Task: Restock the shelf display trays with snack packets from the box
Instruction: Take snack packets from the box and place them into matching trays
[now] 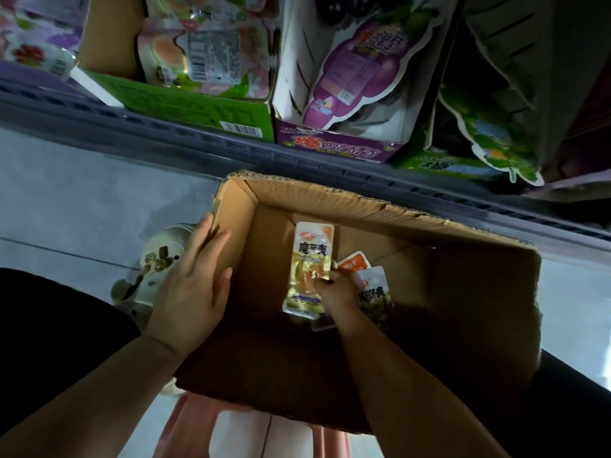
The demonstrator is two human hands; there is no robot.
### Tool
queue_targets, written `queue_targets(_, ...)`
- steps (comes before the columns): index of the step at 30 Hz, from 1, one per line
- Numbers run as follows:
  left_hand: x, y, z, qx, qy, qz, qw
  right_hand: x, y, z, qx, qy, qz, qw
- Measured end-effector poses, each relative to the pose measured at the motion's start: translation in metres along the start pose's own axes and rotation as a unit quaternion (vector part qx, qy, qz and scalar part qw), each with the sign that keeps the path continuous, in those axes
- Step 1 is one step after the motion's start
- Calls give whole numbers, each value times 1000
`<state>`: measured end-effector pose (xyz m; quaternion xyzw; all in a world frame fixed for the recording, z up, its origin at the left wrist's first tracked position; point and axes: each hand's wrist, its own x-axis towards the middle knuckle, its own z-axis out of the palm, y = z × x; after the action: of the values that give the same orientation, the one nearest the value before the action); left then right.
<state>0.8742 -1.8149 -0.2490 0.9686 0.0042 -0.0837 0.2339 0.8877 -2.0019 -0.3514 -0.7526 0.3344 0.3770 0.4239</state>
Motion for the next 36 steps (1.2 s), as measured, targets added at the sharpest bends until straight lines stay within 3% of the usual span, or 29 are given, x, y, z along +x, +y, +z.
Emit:
queue_targets(3,0,4,-2,-7,-8,-9,1000,1,16,-25,4,53,4,999)
queue_targets(7,0,9,-4,-16,-14,-31,999,2,30,-35,-90,46,3,995)
queue_targets(18,0,6,-1,-1,-11,-19,1000,-2,12,6,-218,107,69,968)
queue_targets(28,1,6,-2,-6,-13,-16,1000,8,21,-1,-194,114,36,974)
queue_targets(32,0,11,-5,-25,-15,-47,998,-1,24,-14,-107,63,41,991)
queue_targets(36,1,12,-7,-25,-18,-55,998,-5,28,-42,-64,102,60,991)
